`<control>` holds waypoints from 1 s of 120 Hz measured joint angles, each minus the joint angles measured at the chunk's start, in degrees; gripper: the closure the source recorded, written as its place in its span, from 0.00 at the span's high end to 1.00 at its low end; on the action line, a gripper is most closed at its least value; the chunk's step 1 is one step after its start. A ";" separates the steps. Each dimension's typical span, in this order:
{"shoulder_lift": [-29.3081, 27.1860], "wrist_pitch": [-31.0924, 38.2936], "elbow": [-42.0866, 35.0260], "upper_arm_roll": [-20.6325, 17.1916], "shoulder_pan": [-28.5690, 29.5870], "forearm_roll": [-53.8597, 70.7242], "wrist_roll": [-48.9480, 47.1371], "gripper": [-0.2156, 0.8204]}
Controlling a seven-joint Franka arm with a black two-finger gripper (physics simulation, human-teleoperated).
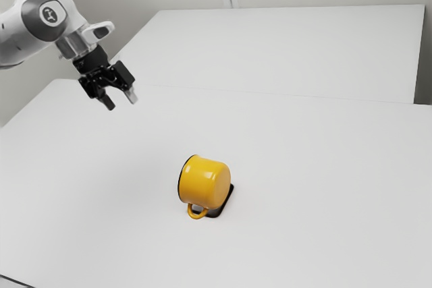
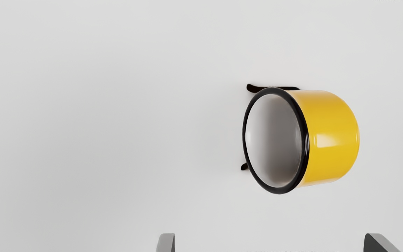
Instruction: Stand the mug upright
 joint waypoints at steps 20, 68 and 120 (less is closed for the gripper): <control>0.03 0.63 -9.10 1.01 -0.32 -11.01 0.52 0.78; 6.99 -1.38 -14.95 3.41 -1.29 -28.54 6.04 0.77; 11.87 2.63 -15.98 3.35 -2.81 -34.35 15.29 0.77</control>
